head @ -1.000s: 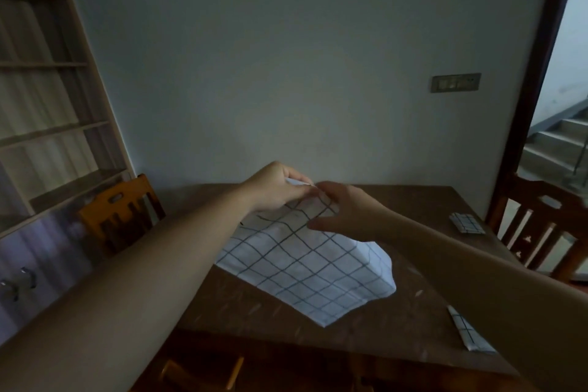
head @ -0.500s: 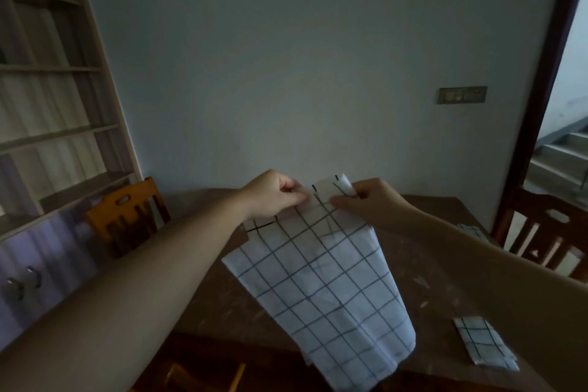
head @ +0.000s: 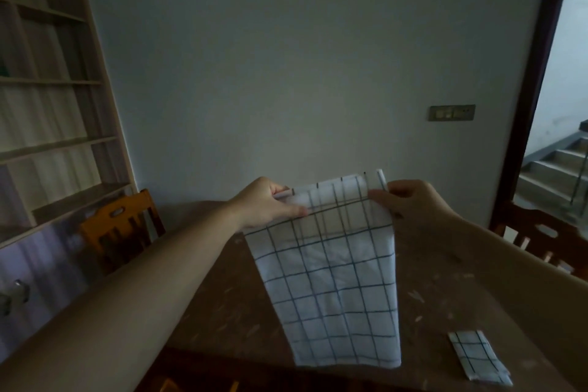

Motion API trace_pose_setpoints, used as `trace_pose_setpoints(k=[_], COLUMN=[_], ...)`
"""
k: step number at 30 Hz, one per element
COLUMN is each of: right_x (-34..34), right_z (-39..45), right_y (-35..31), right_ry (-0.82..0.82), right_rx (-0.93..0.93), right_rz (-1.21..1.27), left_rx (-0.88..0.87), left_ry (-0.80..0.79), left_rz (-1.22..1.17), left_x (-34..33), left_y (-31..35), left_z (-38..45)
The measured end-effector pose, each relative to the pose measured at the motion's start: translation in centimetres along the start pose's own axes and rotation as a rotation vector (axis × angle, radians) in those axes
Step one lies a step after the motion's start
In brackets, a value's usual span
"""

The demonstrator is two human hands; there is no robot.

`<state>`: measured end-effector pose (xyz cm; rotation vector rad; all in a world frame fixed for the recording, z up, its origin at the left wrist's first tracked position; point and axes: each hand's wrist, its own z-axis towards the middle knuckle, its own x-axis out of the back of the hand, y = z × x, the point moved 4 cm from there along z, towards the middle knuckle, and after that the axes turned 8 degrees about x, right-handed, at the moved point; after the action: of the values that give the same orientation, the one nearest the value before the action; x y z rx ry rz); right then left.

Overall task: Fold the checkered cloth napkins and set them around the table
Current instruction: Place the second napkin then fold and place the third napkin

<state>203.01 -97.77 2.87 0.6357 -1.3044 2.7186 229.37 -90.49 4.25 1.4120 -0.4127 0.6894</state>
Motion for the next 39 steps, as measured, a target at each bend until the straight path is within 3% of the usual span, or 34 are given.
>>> trace_pose_setpoints(k=[2, 6, 9, 14, 19, 23, 28, 33, 39], right_x=[0.7, 1.0, 0.6, 1.2, 1.3, 1.0, 0.4, 1.1, 1.6], right_z=[0.1, -0.5, -0.9, -1.1, -1.6, -1.8, -2.0, -2.2, -2.3], right_y=[0.5, 0.7, 0.1, -0.1, -0.6, -1.6, -1.8, -1.6, -2.1], right_ry=[0.004, 0.009, -0.002, 0.057, 0.035, 0.188, 0.366, 0.42, 0.453], right_rx=[-0.032, -0.152, -0.099, -0.138, -0.159, -0.129, -0.059, -0.021, 0.033], right_rz=[0.071, 0.258, 0.131, 0.211, 0.182, 0.184, -0.008, -0.035, -0.038], left_rx=[0.011, 0.087, 0.095, 0.105, 0.107, 0.111, 0.043, 0.01, 0.047], left_ry=[-0.025, 0.096, 0.146, 0.047, 0.13, 0.23, 0.422, 0.405, 0.362], left_rz=[-0.088, -0.289, -0.417, -0.665, -0.654, -0.631, -0.512, -0.465, -0.612], left_x=[0.1, 0.4, 0.3, -0.2, -0.4, -1.2, -2.3, -2.5, -2.9], left_y=[-0.4, -1.5, -1.3, -0.9, -0.5, 0.1, 1.0, 1.2, 1.1], left_z=[-0.8, -1.5, -1.6, -2.0, -2.1, -1.8, -1.7, -1.7, -1.7])
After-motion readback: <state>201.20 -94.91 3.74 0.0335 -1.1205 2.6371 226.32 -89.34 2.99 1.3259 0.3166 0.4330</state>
